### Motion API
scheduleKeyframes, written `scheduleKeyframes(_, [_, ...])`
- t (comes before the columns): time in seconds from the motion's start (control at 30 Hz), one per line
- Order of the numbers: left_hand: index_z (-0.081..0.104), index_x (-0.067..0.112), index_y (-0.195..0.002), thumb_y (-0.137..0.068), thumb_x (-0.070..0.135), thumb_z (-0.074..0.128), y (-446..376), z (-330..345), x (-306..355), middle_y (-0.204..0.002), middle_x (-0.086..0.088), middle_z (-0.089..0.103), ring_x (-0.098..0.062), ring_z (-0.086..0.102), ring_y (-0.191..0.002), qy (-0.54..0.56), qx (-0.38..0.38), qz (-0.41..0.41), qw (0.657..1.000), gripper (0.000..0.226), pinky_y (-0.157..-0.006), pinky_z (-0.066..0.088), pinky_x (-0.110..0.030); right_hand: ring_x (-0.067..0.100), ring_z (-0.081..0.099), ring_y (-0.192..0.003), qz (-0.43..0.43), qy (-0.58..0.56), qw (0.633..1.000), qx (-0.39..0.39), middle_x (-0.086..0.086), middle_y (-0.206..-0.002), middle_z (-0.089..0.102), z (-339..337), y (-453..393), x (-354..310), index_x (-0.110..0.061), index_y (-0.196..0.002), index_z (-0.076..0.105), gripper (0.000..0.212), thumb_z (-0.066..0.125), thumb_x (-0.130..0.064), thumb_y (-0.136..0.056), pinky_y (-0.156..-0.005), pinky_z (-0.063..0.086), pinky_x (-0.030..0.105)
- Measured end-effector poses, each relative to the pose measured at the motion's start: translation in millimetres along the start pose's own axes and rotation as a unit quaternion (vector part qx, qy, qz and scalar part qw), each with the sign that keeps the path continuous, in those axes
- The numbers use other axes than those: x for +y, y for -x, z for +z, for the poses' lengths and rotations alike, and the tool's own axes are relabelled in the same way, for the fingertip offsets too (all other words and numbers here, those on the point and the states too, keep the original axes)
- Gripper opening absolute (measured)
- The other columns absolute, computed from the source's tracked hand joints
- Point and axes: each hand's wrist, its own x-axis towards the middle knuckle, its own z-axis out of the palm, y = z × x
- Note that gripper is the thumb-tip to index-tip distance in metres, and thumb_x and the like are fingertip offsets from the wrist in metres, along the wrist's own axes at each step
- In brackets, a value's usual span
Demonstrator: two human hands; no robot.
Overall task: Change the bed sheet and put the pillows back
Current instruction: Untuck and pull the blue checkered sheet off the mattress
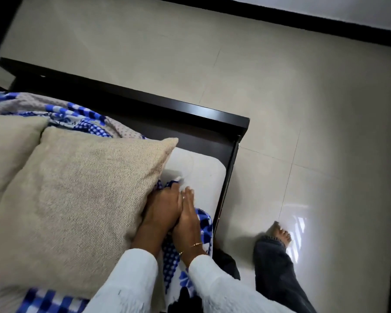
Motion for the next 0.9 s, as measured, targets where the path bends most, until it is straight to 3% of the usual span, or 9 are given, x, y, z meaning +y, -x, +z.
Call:
scheduleKeyframes(0.1, [0.068, -0.001, -0.091, -0.08, 0.017, 0.038, 8, -23, 8, -0.077, -0.015, 0.069, -0.027, 0.067, -0.065, 0.079, 0.03, 0.022, 0.996, 0.036, -0.063, 0.053, -0.03, 0.037, 0.049, -0.123, -0.021, 0.033, 0.999, -0.031, 0.021, -0.131, 0.052, -22, -12, -11, 0.003, -0.132, 0.038, 0.054, 0.049, -0.004, -0.081, -0.107, 0.03, 0.041])
scheduleKeyframes(0.2, [0.068, -0.003, -0.097, -0.079, 0.014, 0.042, 14, -57, 24, -0.092, -0.014, 0.069, -0.023, 0.067, -0.081, 0.108, 0.119, 0.027, 0.987, 0.036, -0.076, 0.049, -0.026, 0.025, 0.035, -0.132, -0.067, 0.123, 0.989, -0.037, 0.013, -0.136, 0.051, -46, -28, -26, -0.006, -0.135, 0.034, 0.078, 0.076, -0.016, -0.069, -0.106, 0.021, 0.045])
scheduleKeyframes(0.27, [0.068, -0.005, -0.097, -0.08, 0.012, 0.044, 19, -80, 30, -0.095, -0.016, 0.069, -0.022, 0.065, -0.088, 0.111, 0.179, 0.016, 0.977, 0.034, -0.083, 0.046, -0.025, 0.023, 0.029, -0.134, -0.109, 0.126, 0.985, -0.05, 0.014, -0.138, 0.049, -63, -37, -42, -0.006, -0.135, 0.034, 0.085, 0.08, -0.019, -0.065, -0.107, 0.018, 0.045])
scheduleKeyframes(0.37, [0.068, -0.005, -0.099, -0.083, 0.012, 0.046, 35, -105, 25, -0.101, -0.019, 0.069, -0.03, 0.066, -0.097, 0.062, 0.214, -0.033, 0.974, 0.032, -0.085, 0.052, -0.034, 0.025, 0.034, -0.129, -0.202, 0.137, 0.967, -0.069, 0.015, -0.132, 0.054, -86, -49, -76, -0.005, -0.131, 0.036, 0.066, 0.07, -0.014, -0.074, -0.104, 0.025, 0.049])
scheduleKeyframes(0.47, [0.068, -0.003, -0.104, -0.084, 0.013, 0.042, 62, -126, 19, -0.109, -0.017, 0.068, -0.033, 0.062, -0.108, 0.033, 0.22, -0.127, 0.967, 0.036, -0.088, 0.052, -0.044, 0.031, 0.051, -0.121, -0.296, 0.178, 0.933, -0.099, 0.017, -0.125, 0.059, -101, -51, -110, -0.008, -0.123, 0.041, 0.046, 0.048, -0.019, -0.078, -0.089, 0.045, 0.055])
scheduleKeyframes(0.6, [0.068, 0.001, -0.105, -0.079, 0.015, 0.039, 128, -150, 21, -0.11, -0.014, 0.068, -0.033, 0.062, -0.109, 0.033, 0.24, -0.298, 0.923, 0.042, -0.087, 0.05, -0.05, 0.035, 0.059, -0.113, -0.431, 0.192, 0.86, -0.193, 0.02, -0.124, 0.059, -110, -23, -155, -0.015, -0.123, 0.043, 0.074, 0.081, -0.019, -0.059, -0.078, 0.05, 0.056])
scheduleKeyframes(0.77, [0.067, 0.007, -0.11, -0.073, 0.021, 0.038, 235, -154, 24, -0.113, -0.011, 0.067, -0.03, 0.063, -0.108, 0.058, 0.2, -0.461, 0.862, 0.049, -0.085, 0.051, -0.05, 0.038, 0.061, -0.108, -0.553, 0.2, 0.747, -0.31, 0.024, -0.12, 0.06, -112, 40, -208, -0.017, -0.12, 0.048, 0.084, 0.09, -0.026, -0.047, -0.07, 0.05, 0.06])
scheduleKeyframes(0.83, [0.068, 0.008, -0.108, -0.073, 0.025, 0.037, 280, -153, 21, -0.109, -0.01, 0.068, -0.029, 0.065, -0.102, 0.063, 0.179, -0.507, 0.841, 0.05, -0.081, 0.053, -0.048, 0.043, 0.047, -0.123, -0.599, 0.173, 0.702, -0.344, 0.027, -0.134, 0.047, -112, 74, -235, -0.011, -0.13, 0.05, 0.074, 0.082, -0.024, -0.065, -0.085, 0.041, 0.065])
scheduleKeyframes(0.9, [0.07, 0.011, -0.104, -0.072, 0.028, 0.036, 333, -148, 20, -0.106, -0.007, 0.07, -0.025, 0.066, -0.101, 0.065, 0.153, -0.568, 0.806, 0.05, -0.078, 0.053, -0.047, 0.042, 0.028, -0.136, -0.635, 0.17, 0.648, -0.386, 0.026, -0.146, 0.03, -107, 120, -254, -0.011, -0.138, 0.043, 0.057, 0.063, -0.022, -0.085, -0.1, 0.029, 0.062])
